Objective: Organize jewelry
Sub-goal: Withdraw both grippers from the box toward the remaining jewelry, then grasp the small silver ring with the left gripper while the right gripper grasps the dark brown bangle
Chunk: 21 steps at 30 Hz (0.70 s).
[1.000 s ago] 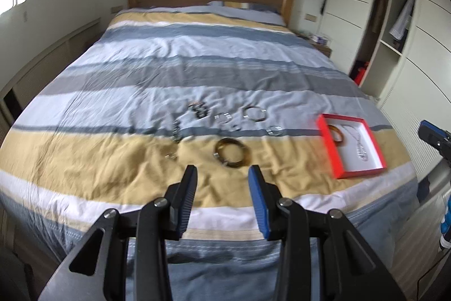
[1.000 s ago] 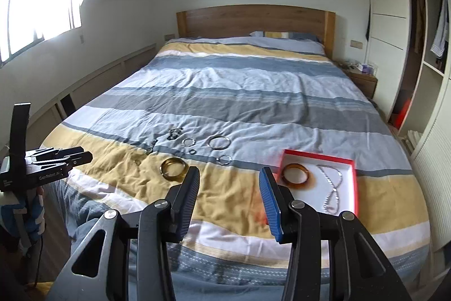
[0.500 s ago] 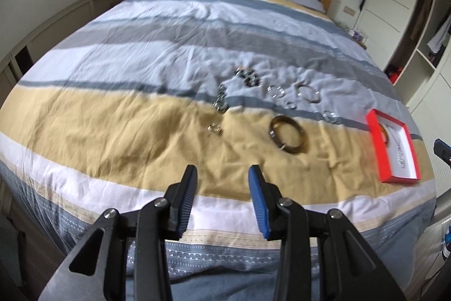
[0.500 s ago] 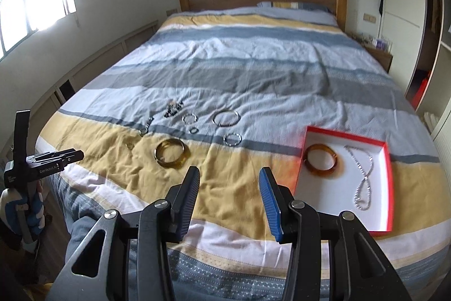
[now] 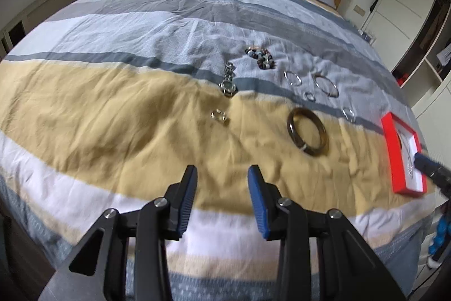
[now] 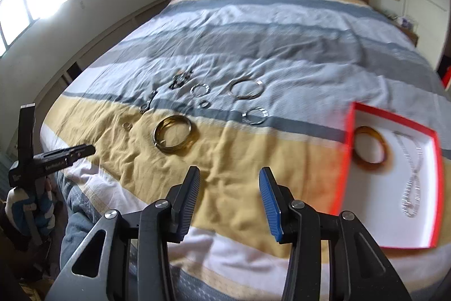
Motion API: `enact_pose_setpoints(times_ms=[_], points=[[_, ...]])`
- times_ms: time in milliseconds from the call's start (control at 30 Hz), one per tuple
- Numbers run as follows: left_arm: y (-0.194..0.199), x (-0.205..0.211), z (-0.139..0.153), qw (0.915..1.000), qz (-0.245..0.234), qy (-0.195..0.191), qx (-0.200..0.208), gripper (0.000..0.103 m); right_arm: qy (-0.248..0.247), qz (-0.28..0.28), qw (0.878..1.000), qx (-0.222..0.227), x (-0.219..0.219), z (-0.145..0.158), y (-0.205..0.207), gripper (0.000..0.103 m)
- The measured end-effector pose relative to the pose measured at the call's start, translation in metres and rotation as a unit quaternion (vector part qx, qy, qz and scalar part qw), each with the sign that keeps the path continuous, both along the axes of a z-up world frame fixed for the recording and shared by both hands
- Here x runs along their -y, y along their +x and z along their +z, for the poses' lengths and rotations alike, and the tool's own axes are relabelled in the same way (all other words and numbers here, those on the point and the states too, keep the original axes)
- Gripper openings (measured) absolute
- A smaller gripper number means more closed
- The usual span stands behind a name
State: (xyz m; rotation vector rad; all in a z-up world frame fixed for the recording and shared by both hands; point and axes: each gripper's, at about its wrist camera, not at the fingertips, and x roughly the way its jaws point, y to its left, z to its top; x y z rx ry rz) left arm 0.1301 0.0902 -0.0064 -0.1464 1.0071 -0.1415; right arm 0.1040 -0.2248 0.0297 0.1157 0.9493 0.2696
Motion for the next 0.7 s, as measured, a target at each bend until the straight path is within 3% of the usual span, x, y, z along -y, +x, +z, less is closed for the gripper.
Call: enact_pose_setpoints(times_ms=[233,700], points=[[0.045,-0.001,-0.012,0.9993,0.002,-0.035,-0.009,0.03,0.017,0.043,0.999,-0.027,-0.033,-0.031,0.041,0.041],[0.093,0.008,-0.053,0.9989,-0.002,-0.013,-0.044,0.03,0.056,0.068,0.994,-0.071,-0.065,-0.078,0.1,0.04]])
